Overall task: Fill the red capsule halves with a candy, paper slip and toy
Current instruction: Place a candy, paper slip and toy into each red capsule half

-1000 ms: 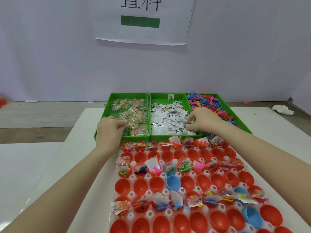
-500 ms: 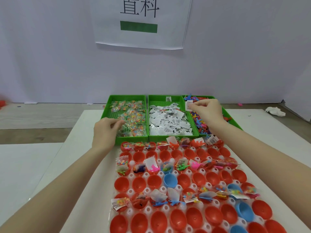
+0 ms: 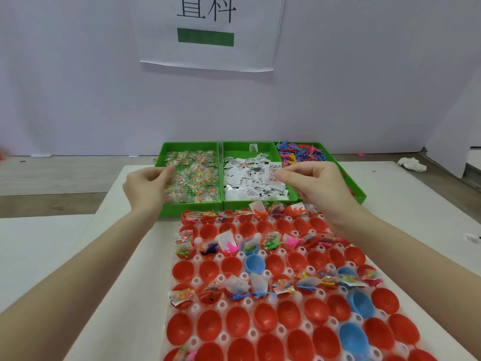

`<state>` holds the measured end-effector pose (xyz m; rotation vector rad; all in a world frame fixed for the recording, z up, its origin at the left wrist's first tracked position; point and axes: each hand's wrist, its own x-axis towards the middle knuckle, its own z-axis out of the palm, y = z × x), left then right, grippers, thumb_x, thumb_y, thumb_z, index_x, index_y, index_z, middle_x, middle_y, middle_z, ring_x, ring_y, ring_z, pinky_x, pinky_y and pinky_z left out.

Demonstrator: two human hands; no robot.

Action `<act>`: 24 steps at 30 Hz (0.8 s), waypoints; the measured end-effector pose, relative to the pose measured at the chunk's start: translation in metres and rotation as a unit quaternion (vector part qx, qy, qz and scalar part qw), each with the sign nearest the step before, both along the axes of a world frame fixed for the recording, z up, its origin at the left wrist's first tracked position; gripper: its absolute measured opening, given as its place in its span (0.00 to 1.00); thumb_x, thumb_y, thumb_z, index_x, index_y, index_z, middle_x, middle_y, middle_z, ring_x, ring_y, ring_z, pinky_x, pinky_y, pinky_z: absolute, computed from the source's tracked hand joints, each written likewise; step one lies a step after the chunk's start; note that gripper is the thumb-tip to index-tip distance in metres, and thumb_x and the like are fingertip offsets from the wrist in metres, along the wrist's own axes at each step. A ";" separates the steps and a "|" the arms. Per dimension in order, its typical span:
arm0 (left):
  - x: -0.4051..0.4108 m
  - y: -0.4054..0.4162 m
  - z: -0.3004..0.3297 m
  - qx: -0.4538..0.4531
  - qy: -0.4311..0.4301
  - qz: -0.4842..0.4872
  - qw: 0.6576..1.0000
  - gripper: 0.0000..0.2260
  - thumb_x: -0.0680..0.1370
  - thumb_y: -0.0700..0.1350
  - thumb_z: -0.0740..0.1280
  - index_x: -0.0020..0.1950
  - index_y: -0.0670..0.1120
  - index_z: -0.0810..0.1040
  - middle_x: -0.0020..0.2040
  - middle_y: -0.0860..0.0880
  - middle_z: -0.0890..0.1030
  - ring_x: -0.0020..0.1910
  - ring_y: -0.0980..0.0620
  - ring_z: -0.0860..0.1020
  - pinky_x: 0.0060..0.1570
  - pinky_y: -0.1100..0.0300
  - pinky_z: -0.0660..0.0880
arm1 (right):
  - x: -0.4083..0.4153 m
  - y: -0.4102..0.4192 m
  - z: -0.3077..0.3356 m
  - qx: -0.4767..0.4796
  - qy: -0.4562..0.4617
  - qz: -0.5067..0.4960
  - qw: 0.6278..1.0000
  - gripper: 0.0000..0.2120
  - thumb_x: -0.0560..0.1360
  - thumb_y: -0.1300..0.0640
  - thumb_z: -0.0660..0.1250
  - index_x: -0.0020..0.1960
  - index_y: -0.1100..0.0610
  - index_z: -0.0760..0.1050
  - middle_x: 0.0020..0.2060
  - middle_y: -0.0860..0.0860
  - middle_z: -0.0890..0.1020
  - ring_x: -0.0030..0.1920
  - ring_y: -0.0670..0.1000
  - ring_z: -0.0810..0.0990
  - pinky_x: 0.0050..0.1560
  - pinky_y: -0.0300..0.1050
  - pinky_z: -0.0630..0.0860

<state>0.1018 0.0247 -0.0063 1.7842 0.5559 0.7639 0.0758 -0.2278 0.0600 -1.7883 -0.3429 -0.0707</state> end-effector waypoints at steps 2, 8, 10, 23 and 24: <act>-0.013 -0.015 0.011 -0.049 -0.017 -0.016 0.999 0.09 0.74 0.49 0.70 0.47 0.44 0.81 0.35 0.52 0.79 0.30 0.59 0.73 0.33 0.68 0.71 | -0.014 0.001 0.004 0.011 0.010 0.027 1.000 0.04 0.72 0.61 0.69 0.38 0.58 0.80 0.17 0.40 0.72 0.21 0.36 0.71 0.25 0.24 0.64; -0.094 -0.077 0.049 -0.177 -0.061 -0.201 0.962 0.08 0.65 0.52 0.69 0.36 0.49 0.82 0.31 0.52 0.83 0.25 0.60 0.77 0.27 0.71 0.73 | -0.058 0.014 0.009 0.037 0.033 0.105 0.993 0.03 0.66 0.57 0.73 0.37 0.57 0.83 0.22 0.47 0.74 0.24 0.40 0.69 0.28 0.28 0.67; -0.119 -0.089 0.054 -0.204 -0.069 -0.232 0.949 0.08 0.63 0.52 0.69 0.34 0.50 0.84 0.33 0.51 0.84 0.30 0.57 0.80 0.29 0.69 0.75 | -0.070 0.015 0.008 0.034 0.031 0.104 0.993 0.02 0.65 0.57 0.74 0.36 0.55 0.83 0.28 0.57 0.78 0.31 0.45 0.74 0.33 0.31 0.71; -0.199 -0.112 0.048 -0.203 -0.075 -0.263 0.940 0.12 0.60 0.45 0.71 0.42 0.50 0.84 0.38 0.51 0.85 0.37 0.58 0.83 0.34 0.71 0.75 | -0.126 0.005 -0.008 0.000 0.024 0.096 0.995 0.13 0.61 0.48 0.73 0.42 0.54 0.79 0.21 0.45 0.67 0.23 0.42 0.63 0.26 0.32 0.63; -0.200 -0.112 0.047 -0.200 -0.076 -0.258 0.942 0.11 0.61 0.43 0.71 0.42 0.50 0.84 0.38 0.52 0.85 0.36 0.58 0.82 0.34 0.71 0.75 | -0.129 0.005 -0.010 0.019 0.043 0.114 0.992 0.14 0.63 0.48 0.73 0.46 0.53 0.78 0.22 0.45 0.69 0.23 0.41 0.64 0.26 0.31 0.63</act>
